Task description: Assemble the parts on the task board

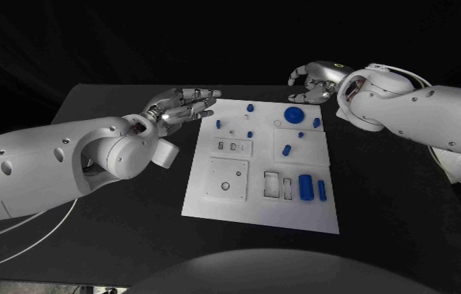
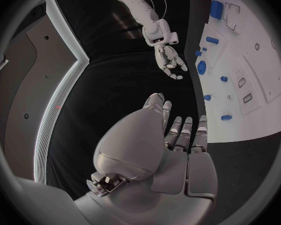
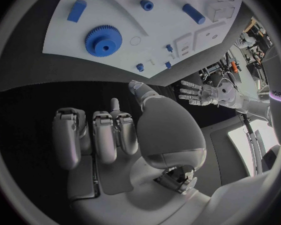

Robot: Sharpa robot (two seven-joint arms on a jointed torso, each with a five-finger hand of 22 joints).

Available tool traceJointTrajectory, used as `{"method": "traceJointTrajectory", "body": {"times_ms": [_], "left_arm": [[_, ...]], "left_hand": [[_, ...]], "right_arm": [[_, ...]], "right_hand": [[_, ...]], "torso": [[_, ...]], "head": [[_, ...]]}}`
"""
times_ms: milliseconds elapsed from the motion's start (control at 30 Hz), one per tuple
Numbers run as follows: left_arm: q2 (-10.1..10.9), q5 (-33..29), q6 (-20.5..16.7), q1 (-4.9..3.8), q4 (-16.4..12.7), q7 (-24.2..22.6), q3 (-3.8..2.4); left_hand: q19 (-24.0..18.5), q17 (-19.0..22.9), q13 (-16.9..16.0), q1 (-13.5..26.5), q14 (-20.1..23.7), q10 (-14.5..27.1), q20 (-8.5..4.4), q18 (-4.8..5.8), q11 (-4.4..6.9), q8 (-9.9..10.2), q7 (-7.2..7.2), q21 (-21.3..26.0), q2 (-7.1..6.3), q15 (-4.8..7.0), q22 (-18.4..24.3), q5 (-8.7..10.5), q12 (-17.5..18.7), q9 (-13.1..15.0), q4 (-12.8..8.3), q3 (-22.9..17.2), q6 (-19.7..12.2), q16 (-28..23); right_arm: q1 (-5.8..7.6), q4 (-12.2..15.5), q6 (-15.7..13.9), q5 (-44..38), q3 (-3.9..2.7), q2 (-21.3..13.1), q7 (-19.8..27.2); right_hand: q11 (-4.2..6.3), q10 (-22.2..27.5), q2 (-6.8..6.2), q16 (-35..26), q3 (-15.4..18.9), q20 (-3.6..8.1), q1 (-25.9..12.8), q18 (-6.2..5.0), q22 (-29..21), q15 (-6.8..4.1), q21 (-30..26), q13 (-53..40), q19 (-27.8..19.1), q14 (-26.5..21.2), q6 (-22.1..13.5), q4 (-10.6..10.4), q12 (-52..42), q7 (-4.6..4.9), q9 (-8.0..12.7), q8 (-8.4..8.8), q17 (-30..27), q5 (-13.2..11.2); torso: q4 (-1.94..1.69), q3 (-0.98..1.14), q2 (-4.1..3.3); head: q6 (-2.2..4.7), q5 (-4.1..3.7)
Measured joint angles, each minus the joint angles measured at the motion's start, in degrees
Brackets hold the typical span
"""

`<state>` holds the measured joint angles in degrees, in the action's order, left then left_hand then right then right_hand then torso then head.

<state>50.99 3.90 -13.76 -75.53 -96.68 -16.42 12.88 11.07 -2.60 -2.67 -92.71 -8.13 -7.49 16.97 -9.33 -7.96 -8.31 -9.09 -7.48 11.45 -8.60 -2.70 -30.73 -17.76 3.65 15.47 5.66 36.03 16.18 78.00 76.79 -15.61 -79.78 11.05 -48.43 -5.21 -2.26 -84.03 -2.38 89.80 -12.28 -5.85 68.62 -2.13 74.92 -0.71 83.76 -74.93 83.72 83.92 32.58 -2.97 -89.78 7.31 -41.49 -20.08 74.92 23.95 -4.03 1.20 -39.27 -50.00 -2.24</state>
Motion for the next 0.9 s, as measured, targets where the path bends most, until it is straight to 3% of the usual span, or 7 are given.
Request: {"method": "traceJointTrajectory", "body": {"times_ms": [267,400,900], "left_arm": [[-0.1,0.1,0.1,0.11,0.1,0.0,0.0],[-0.1,0.2,0.1,0.13,0.2,0.0,0.0],[-0.1,0.3,0.4,0.19,0.3,-0.1,0.0]], "left_hand": [[0.0,0.0,0.0,0.0,0.0,0.0,0.0,0.0,0.0,0.0,0.0,0.0,0.0,0.0,0.0,0.0,0.0,0.0,0.0,0.0,0.0,0.0],[0.2,0.0,0.0,0.0,0.0,0.1,-0.2,0.85,-0.14,0.0,0.0,0.0,0.0,0.0,0.0,0.0,0.0,0.0,-0.2,-0.2,0.0,0.0],[0.2,0.0,0.0,-0.2,0.0,0.2,-0.21,0.88,-0.21,0.0,0.0,0.0,0.24,0.0,0.0,0.0,0.0,0.0,-0.2,-0.2,0.0,0.0]], "right_arm": [[-1.94,-0.7,2.0,-0.5,0.06,0.1,-2.0],[-2.25,-0.9,2.5,-1.1,0.06,0.1,-2.7],[-2.88,-0.9,3.4,-7.6,0.04,0.0,-4.3]], "right_hand": [[-0.37,0.0,-0.5,0.0,-0.2,0.0,0.6,0.0,0.0,0.2,-0.9,0.0,0.0,0.2,-0.8,0.5,0.0,0.36,-0.2,-0.53,0.0,0.8],[-0.37,0.0,-0.5,0.0,-0.2,0.0,0.6,0.0,0.0,0.31,-1.2,0.0,0.0,0.1,-1.0,0.5,0.0,0.57,-0.2,-0.53,0.0,1.2],[-0.73,0.1,-0.88,0.0,-0.2,-0.21,0.2,0.0,0.0,0.6,-1.4,0.0,-0.2,0.2,-2.1,0.5,0.0,0.85,0.5,-0.75,0.0,2.8]], "torso": [[-0.03,-0.07,0.03],[-0.03,-0.08,0.04],[-0.01,-0.1,0.01]], "head": [[0.0,0.02],[0.0,0.04],[0.0,0.05]]}}
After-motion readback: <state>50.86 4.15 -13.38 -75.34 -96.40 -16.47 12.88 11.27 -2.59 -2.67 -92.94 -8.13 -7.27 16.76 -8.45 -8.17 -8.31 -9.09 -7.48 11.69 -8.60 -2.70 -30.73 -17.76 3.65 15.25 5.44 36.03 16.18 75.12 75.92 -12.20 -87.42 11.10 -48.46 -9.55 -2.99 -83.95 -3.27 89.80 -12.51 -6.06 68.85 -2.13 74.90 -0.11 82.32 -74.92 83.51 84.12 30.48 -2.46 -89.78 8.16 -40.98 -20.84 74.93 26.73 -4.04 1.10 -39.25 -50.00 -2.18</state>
